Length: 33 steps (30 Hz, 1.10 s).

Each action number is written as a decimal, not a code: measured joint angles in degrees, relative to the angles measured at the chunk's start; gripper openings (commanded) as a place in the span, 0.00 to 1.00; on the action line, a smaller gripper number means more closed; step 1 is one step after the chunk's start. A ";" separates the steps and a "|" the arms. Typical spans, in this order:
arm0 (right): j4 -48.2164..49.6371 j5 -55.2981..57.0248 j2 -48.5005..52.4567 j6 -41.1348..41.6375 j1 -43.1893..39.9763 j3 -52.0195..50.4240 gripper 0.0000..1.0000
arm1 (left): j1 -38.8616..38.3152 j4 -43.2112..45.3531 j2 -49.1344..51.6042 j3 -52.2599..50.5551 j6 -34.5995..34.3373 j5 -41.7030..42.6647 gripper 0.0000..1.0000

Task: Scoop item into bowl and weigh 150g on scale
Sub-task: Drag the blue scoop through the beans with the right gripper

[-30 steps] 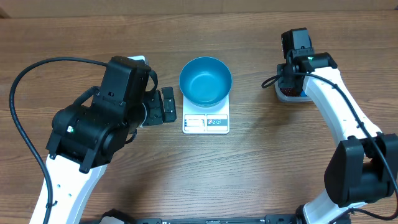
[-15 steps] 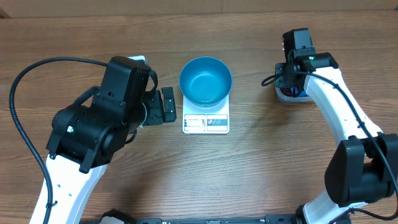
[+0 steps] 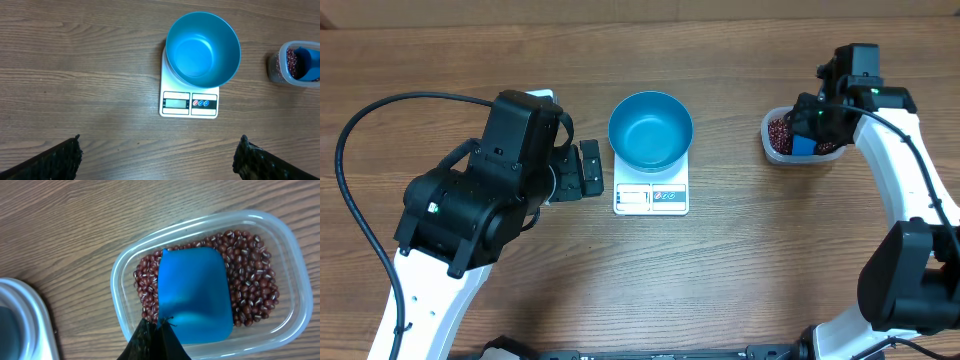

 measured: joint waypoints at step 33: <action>-0.83 -16.92 0.90 10.25 -8.13 -0.11 0.04 | 0.00 0.00 0.00 0.00 0.00 0.00 1.00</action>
